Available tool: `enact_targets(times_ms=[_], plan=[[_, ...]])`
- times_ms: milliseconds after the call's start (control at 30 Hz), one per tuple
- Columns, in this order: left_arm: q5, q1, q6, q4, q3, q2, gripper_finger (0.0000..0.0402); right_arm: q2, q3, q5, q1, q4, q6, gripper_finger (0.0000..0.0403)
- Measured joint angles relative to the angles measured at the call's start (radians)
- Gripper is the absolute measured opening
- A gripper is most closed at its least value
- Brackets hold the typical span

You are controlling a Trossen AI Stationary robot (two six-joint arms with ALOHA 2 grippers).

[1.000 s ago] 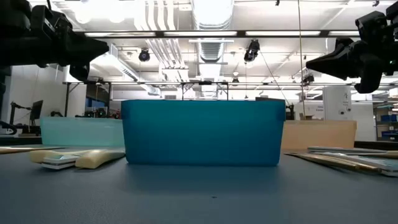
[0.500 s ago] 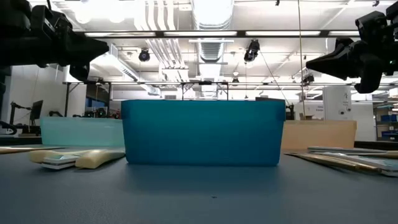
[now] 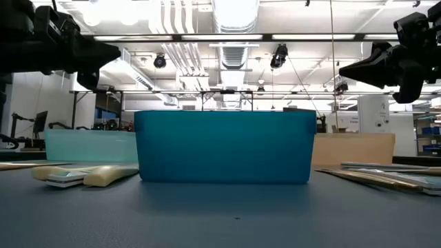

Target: Sort silverware by color (type)

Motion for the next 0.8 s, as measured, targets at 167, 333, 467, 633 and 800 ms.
enact_targets(times_ms=[167,333,467,633,800], plan=[[0.000,0.000,0.000,0.000,0.000,0.000,0.0037,0.000,-0.001,0.002,0.000,0.013,-0.114,0.0009],[-0.001,0.000,0.020,0.001,0.000,0.000,0.0037,0.000,-0.001,0.002,0.000,0.018,-0.152,0.0009],[-0.030,-0.002,-0.233,0.116,0.000,0.001,0.0037,0.001,-0.001,-0.055,0.008,0.005,0.602,0.0009],[-0.079,-0.002,-0.357,0.322,0.000,0.001,0.0037,0.013,-0.001,0.051,0.002,0.106,0.835,0.0009],[-0.080,-0.002,-0.269,0.473,0.000,0.004,0.0037,0.019,-0.001,0.016,0.002,0.203,0.989,0.0009]])
